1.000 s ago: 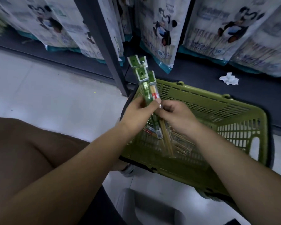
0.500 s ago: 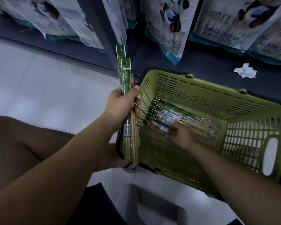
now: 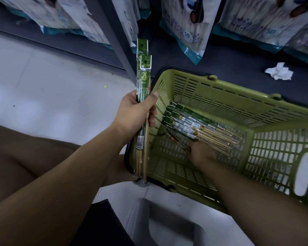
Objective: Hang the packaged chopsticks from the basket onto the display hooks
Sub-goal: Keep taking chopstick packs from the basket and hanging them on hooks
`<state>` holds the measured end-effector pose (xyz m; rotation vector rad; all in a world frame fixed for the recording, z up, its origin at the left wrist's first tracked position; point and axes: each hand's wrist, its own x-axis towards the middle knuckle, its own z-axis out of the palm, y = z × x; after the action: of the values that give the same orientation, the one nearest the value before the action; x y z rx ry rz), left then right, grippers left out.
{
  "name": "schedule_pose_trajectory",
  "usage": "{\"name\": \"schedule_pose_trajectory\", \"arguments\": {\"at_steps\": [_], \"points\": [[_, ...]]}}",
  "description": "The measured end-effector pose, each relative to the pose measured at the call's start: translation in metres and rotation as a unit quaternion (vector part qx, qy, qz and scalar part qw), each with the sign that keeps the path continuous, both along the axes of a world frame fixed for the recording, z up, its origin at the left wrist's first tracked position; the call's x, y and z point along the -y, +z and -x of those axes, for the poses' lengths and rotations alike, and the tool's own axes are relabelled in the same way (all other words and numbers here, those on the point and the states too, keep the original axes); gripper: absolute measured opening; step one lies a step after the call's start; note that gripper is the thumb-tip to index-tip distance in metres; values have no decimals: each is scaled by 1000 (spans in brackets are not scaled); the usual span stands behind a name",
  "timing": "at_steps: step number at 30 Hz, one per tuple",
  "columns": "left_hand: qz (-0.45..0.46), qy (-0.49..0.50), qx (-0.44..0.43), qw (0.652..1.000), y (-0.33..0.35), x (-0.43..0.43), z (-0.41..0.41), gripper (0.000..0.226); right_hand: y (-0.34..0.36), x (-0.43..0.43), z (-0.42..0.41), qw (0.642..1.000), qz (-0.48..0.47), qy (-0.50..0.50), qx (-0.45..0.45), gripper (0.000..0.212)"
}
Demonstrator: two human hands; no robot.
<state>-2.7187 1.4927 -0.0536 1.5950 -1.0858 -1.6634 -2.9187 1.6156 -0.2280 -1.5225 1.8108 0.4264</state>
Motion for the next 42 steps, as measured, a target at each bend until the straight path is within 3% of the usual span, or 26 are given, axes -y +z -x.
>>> {"name": "schedule_pose_trajectory", "arguments": {"at_steps": [4, 5, 10, 13, 16, 21, 22, 23, 26, 28, 32, 35, 38, 42], "points": [[5, -20, 20, 1000, 0, 0, 4, 19, 33, 7, 14, 991, 13, -56, 120, 4], [11, -33, 33, 999, 1, -1, 5, 19, 47, 14, 16, 984, 35, -87, 154, 8], [12, -47, 58, 997, 7, -11, 20, 26, 134, 60, 9, 919, 132, -203, 312, 5], [15, -26, 42, 999, 12, -17, 30, 41, 175, 73, -10, 901, 172, -190, 351, 6], [-4, 16, 27, 999, 16, -19, 31, 34, 193, 74, -27, 881, 171, -179, 403, 9], [-5, 46, 77, 996, 17, -11, 19, 18, 177, 70, -30, 741, 63, -364, 561, 18], [-5, 45, 78, 996, 17, -9, 16, 18, 168, 69, -27, 745, 63, -378, 546, 15], [-10, 44, 69, 997, 17, -7, 14, 19, 156, 69, -22, 779, 78, -370, 501, 14], [-33, 30, 32, 998, 18, -2, 10, 23, 111, 58, 0, 931, 126, -228, 255, 18], [-37, 24, 10, 999, 17, -3, 10, 23, 81, 46, 15, 972, 96, -162, 143, 31], [-49, 26, -11, 998, 12, -6, 12, 21, 43, 26, 29, 996, 32, -70, 48, 57], [-52, 30, -11, 998, 11, -5, 13, 22, 29, 24, 22, 998, 50, -26, -14, 68], [-46, 35, -1, 998, 11, -3, 15, 22, 25, 27, 15, 994, 74, 10, -74, 62], [-51, 41, 2, 998, 9, -3, 17, 20, 22, 32, 16, 993, 71, 31, -90, 49]]}}
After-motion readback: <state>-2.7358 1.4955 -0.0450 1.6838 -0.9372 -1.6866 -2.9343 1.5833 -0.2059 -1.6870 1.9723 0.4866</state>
